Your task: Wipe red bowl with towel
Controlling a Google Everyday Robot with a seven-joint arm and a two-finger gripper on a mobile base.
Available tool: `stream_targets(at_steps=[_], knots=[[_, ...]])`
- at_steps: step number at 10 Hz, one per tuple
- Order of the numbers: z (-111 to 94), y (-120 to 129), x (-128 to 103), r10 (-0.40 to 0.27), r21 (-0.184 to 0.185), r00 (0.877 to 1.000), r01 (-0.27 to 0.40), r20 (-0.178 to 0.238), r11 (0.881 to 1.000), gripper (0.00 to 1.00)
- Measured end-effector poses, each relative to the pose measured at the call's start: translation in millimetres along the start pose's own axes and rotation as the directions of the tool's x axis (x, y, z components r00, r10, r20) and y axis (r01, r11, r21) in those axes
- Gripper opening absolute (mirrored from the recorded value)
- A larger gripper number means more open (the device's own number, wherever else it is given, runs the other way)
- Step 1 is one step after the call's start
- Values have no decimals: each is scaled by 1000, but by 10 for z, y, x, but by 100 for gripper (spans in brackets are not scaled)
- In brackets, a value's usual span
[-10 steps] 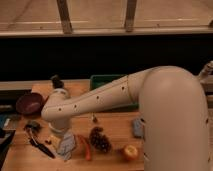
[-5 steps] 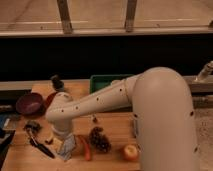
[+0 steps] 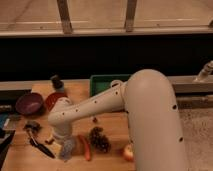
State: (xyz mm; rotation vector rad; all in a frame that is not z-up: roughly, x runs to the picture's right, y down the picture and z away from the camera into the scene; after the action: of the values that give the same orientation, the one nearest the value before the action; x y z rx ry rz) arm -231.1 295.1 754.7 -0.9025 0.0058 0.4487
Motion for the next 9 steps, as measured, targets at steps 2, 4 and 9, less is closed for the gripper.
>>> stream_targets(at_steps=[2, 4, 9], knots=[[49, 33, -60, 1, 14, 1000, -1, 6, 1000, 35], [67, 51, -64, 0, 14, 1000, 0, 1, 1000, 15], [148, 135, -116, -11, 38, 1000, 12, -6, 999, 0]])
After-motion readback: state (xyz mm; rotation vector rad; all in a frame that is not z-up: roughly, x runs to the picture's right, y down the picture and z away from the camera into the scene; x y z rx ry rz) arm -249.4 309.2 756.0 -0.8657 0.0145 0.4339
